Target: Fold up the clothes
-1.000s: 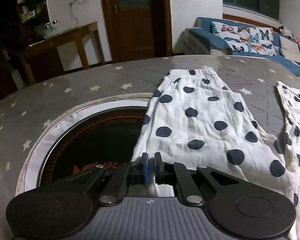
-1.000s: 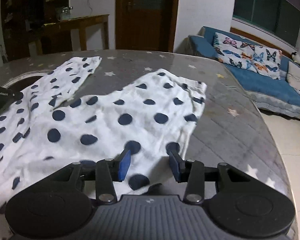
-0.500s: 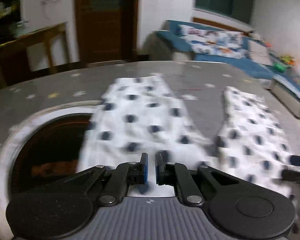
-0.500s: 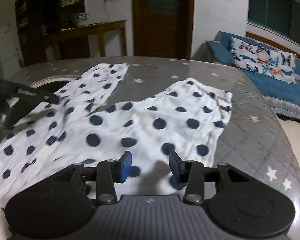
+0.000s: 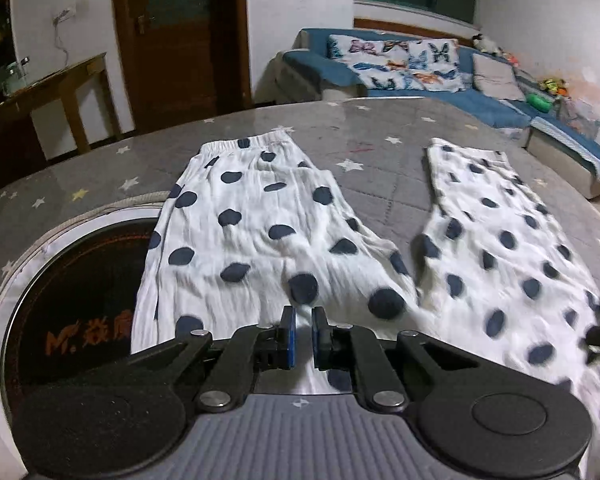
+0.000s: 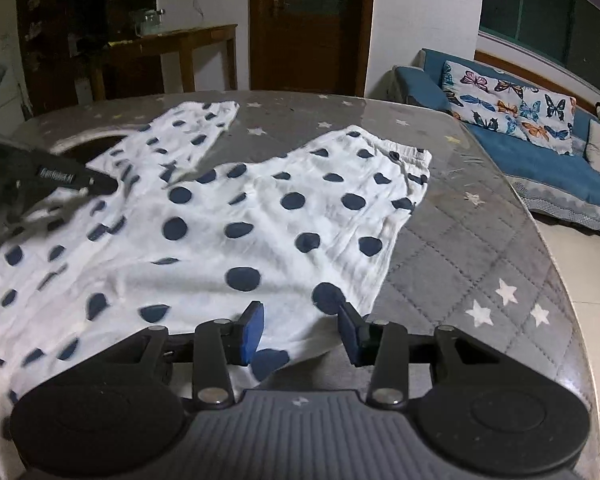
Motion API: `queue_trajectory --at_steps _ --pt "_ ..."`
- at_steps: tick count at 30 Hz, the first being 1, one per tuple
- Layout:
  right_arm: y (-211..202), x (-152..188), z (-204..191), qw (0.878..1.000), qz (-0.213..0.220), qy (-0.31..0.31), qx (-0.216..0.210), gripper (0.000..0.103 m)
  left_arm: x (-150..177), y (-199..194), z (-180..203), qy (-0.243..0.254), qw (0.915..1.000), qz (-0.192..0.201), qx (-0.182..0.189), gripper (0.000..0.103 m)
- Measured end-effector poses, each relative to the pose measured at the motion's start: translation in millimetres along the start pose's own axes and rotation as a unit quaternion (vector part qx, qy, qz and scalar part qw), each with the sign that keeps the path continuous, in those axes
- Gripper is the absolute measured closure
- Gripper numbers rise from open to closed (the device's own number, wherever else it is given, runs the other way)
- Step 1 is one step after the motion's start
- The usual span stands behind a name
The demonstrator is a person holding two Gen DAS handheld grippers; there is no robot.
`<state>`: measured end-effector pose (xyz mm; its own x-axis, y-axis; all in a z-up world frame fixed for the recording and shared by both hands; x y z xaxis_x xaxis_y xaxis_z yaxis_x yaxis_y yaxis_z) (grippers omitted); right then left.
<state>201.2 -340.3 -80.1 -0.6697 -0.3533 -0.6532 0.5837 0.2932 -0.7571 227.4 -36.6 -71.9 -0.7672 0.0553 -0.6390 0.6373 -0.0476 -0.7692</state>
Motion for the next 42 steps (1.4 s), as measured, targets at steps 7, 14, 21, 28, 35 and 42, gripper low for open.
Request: queue_trajectory --at_steps 7,14,21,28,35,42 --pt "-24.7 -1.1 -53.0 0.997 0.023 -0.049 -0.061 0.062 35.2 -36.4 16.5 0.021 0.9991 -0.002 0.038 0.092" --pt "-31.8 33.6 -57.9 0.997 -0.010 -0.054 -0.046 0.063 72.2 -55.6 17.8 0.039 0.9986 -0.003 0.035 0.092" --pt "-51.5 43.6 -56.0 0.998 -0.017 -0.058 -0.019 0.063 91.2 -79.6 15.2 0.045 0.9981 0.003 0.041 0.092" --pt "-67.6 33.2 -93.6 0.994 0.015 -0.075 -0.072 0.063 113.6 -93.8 21.0 0.069 0.9966 0.003 0.046 0.091" --pt "-55.3 51.9 -100.6 0.993 -0.016 -0.085 -0.082 0.063 122.0 -101.9 14.2 0.071 0.9967 0.000 0.040 0.090" --pt "-62.8 22.0 -58.6 0.997 0.010 -0.045 -0.057 0.063 109.6 -123.5 48.0 0.102 0.9908 0.024 0.086 0.068"
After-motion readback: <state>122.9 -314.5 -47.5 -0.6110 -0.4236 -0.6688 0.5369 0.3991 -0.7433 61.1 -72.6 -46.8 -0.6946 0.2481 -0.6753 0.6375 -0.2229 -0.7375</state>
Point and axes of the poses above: each gripper's, at about its wrist camera, not at the fingertips, and y roughly the way its jaws point, z to its right, x to its underside, the point moved 9 cm from there along y, roughly the way its jaws point, and after that the axes turned 5 degrees about -z, right-handed, at the moved point
